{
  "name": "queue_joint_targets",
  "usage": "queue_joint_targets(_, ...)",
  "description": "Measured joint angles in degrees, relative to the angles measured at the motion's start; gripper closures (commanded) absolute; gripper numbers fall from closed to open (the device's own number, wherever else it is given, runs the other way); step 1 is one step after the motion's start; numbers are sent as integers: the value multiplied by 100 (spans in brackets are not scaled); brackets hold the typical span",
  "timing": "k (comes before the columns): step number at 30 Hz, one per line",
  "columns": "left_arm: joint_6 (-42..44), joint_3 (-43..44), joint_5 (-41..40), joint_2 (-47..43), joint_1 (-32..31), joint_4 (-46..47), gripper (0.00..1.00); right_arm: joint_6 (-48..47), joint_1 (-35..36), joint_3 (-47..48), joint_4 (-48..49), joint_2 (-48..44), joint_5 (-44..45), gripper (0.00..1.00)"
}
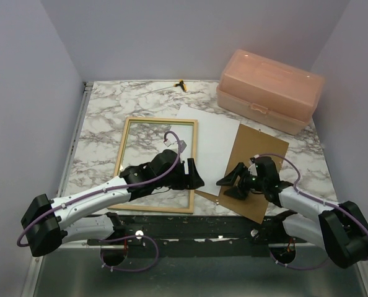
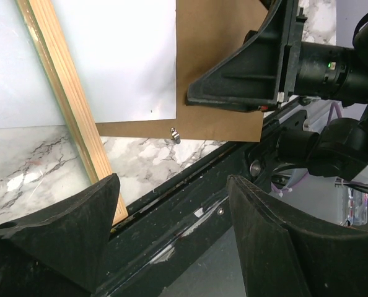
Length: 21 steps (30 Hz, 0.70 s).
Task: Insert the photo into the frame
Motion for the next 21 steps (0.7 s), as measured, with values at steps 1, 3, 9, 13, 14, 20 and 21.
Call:
queue_joint_targets(1,-4,-15,-22,-20,0,17,27,72,59,-13,33,2,0,30)
queue_joint_targets(3,-4,-22,-39,-22,0,63,27,177,184,-48,96,13,0,30)
queue_joint_targets(9,-4,-22,-50,-22,0,116,27,522,487,-216,542,153,20,30)
queue_joint_targets(13,-4,-31,-52,-22,0,131,27,706,540,-319,1180,527,-42,30)
queue_joint_targets(14,-4,-33,-52,-22,0,131,27,715,542,-328,1235,546,-50,30)
queue_joint_targets(20,-4,-63,-52,-39,0,149,27,859,560,-439,2159,1021,-70,32)
queue_joint_targets(21,-4,-63,-52,-39,0,151,27,868,564,-448,2273,1067,-70,32)
